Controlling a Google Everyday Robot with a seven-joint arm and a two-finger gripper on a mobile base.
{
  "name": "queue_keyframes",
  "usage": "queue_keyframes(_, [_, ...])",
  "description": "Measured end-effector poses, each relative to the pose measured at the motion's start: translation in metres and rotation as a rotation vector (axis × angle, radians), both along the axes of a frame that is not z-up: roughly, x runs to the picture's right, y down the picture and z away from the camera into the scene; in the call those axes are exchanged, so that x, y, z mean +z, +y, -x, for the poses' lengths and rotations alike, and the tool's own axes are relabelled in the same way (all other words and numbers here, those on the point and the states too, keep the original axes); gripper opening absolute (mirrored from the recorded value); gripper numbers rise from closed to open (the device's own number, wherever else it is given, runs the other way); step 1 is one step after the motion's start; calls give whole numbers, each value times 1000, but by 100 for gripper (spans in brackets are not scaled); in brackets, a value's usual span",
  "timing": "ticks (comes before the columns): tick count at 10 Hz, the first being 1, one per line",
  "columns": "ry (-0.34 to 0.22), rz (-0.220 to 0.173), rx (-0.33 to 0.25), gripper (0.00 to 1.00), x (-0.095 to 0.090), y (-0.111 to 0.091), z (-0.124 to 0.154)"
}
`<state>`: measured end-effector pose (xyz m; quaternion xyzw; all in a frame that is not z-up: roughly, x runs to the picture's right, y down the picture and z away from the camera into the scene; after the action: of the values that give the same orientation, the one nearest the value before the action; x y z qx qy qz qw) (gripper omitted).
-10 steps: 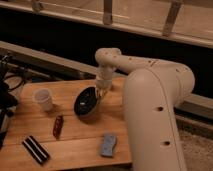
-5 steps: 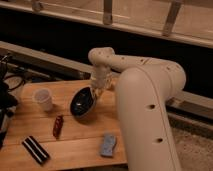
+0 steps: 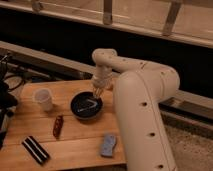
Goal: Drag the ceramic bowl in a circle
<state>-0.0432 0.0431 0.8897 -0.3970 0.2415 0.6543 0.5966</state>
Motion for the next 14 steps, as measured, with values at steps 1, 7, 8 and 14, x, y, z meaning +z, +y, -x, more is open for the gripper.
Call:
queue_keyframes(1, [6, -1, 3, 18, 12, -1, -5])
queue_keyframes(7, [71, -106, -38, 59, -28, -28, -7])
queue_keyframes(8, [77, -114, -41, 60, -40, -35, -9])
queue_keyframes(14, [119, -47, 59, 60, -45, -16, -44])
